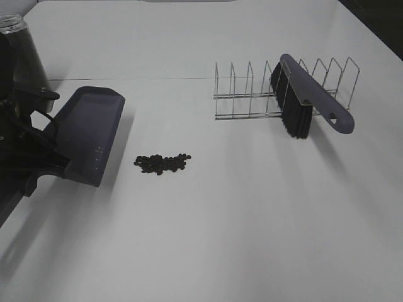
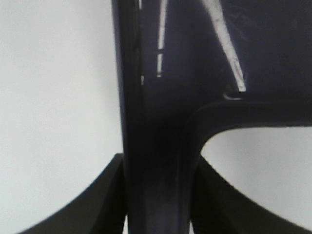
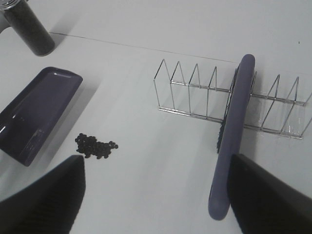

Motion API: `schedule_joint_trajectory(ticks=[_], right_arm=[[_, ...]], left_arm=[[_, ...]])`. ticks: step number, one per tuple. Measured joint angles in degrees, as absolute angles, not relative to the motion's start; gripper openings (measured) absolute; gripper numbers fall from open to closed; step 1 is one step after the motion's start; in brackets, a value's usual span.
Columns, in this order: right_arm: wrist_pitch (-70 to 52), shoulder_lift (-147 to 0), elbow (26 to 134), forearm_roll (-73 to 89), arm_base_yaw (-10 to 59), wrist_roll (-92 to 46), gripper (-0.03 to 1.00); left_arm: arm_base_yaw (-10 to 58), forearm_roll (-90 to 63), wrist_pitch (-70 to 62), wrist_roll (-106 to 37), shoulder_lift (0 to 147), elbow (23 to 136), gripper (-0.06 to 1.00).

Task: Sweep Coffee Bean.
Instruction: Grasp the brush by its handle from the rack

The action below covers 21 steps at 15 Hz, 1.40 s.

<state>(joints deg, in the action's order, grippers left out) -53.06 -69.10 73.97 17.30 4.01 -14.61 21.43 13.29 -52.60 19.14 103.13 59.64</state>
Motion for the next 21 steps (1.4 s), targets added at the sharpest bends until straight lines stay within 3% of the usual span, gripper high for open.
schedule_joint_trajectory(ticks=[7,13,21], right_arm=[[-52.8,-94.7,86.9,16.6,4.0,-14.6,0.75],[-52.4,-116.5,99.0,6.3,4.0,-11.9,0.75],[-53.5,-127.4,107.9,0.3,4.0,-9.7,0.74]], left_arm=[[21.4,13.3,-53.2,19.2,103.6,59.8,0.31],[21.4,12.4,-53.5,19.2,103.6,59.8,0.31],[21.4,11.4,-53.6,19.2,103.6,59.8,0.31]])
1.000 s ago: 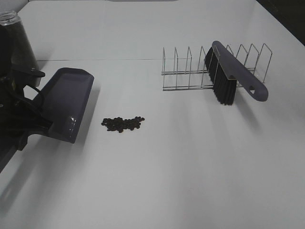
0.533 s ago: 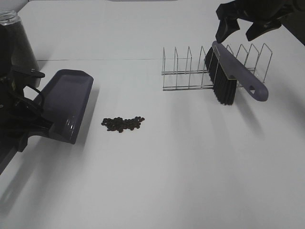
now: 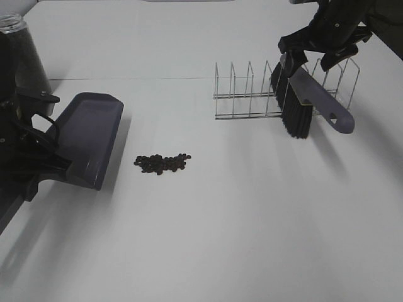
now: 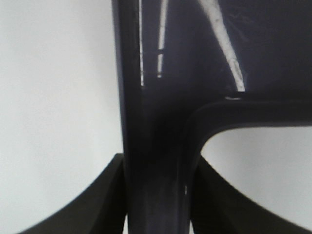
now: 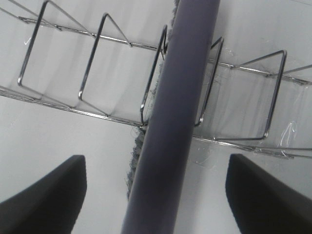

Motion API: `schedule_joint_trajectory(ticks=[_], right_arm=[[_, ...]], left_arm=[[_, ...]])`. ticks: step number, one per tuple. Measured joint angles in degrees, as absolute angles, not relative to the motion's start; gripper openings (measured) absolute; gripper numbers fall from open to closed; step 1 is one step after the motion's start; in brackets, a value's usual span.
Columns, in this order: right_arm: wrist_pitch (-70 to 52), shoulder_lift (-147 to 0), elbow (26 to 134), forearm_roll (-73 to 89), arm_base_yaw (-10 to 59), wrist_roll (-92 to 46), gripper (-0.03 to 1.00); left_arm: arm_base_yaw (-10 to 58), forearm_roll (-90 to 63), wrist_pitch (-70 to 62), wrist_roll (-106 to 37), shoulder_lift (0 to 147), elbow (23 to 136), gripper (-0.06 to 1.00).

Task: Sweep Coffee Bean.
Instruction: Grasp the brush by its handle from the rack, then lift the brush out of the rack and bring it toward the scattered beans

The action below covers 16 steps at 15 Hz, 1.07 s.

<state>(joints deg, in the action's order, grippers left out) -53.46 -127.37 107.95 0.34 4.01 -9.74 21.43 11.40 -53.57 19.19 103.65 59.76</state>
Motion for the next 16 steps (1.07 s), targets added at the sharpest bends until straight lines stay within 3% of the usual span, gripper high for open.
schedule_joint_trajectory(ticks=[9,12,16], right_arm=[[-50.7,-135.2,107.9,0.0,4.0,-8.3,0.67],[-50.0,-135.2,107.9,-2.1,4.0,-5.4,0.57],[-50.5,-135.2,107.9,-5.4,4.3,-0.9,0.57]], left_arm=[[21.4,10.7,-53.7,19.2,103.6,59.8,0.31],[21.4,10.5,-53.7,19.2,103.6,59.8,0.31],[21.4,10.4,-53.7,19.3,103.6,59.8,0.31]])
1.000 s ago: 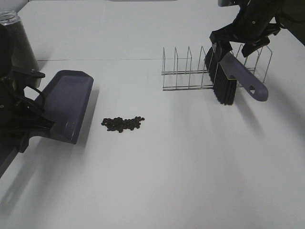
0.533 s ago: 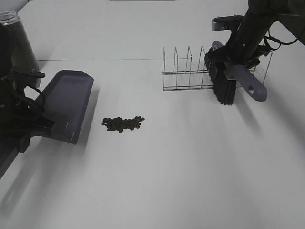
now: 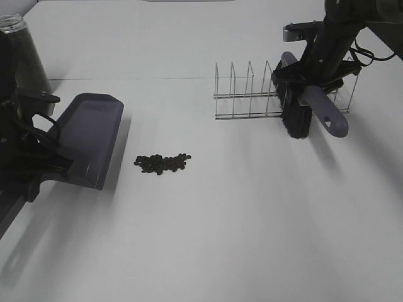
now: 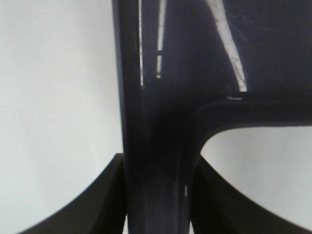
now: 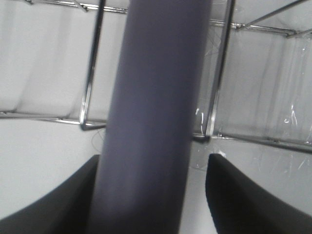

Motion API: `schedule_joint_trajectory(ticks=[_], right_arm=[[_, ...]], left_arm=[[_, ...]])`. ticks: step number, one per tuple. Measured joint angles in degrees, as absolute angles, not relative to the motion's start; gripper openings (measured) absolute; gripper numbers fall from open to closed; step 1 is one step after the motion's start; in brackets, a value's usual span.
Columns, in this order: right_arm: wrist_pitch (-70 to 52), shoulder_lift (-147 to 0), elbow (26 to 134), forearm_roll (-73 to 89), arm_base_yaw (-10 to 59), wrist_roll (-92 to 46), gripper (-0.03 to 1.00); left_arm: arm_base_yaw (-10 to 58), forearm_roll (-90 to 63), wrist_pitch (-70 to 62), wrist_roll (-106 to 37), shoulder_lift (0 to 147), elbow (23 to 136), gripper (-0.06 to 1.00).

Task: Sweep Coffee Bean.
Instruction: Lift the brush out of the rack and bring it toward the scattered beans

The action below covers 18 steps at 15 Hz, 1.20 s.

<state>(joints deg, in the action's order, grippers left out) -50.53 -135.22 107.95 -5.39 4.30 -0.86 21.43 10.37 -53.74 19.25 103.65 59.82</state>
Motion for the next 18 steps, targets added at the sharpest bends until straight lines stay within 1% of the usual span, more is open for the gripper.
schedule_joint_trajectory(ticks=[4,6,10,12,18], right_arm=[[-52.2,-133.7,107.9,-6.2,4.5,0.0,0.57],[-55.2,-130.0,107.9,-6.4,4.5,0.0,0.57],[-56.0,-124.2,107.9,-7.0,4.5,0.0,0.56],[-56.8,-121.1,107.9,-7.2,4.5,0.0,0.37],[-59.6,-114.0,107.2,-4.8,4.4,-1.2,0.36]], left_arm=[[21.4,10.4,-53.7,19.3,103.6,59.8,0.31],[21.4,10.4,-53.7,19.3,103.6,59.8,0.31],[21.4,10.4,-53.7,19.3,103.6,59.8,0.31],[21.4,10.4,-53.7,19.3,103.6,59.8,0.31],[21.4,10.4,-53.7,19.3,103.6,59.8,0.31]])
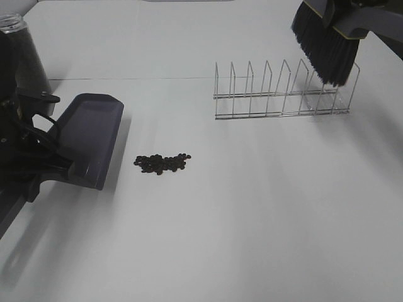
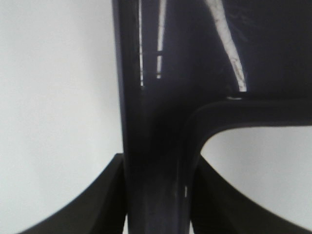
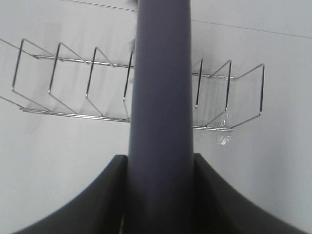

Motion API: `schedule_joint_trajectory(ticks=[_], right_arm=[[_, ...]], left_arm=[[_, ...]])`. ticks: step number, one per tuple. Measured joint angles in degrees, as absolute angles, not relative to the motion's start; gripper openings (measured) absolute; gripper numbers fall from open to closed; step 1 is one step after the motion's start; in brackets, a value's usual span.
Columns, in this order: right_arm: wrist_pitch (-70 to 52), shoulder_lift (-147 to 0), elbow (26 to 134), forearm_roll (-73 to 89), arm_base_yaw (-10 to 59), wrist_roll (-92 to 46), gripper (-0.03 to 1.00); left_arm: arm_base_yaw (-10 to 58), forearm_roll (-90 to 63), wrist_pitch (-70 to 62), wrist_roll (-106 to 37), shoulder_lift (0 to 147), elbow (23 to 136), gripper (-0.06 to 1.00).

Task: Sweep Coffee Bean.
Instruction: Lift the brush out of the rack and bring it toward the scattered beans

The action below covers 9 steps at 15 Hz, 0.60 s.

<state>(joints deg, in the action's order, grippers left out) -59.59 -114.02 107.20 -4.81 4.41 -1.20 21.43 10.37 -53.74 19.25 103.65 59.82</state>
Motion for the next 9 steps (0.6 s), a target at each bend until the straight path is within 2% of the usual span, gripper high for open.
schedule_joint_trajectory(ticks=[3,9], right_arm=[[-56.8,-107.1,99.3,-3.3,4.4,-1.4,0.36],[-41.7,-90.0,66.7,1.9,4.4,0.0,0.36]], left_arm=[[21.4,10.4,-53.7,19.3,103.6,59.8,0.31],[21.4,11.6,-53.5,19.3,103.6,59.8,0.31]])
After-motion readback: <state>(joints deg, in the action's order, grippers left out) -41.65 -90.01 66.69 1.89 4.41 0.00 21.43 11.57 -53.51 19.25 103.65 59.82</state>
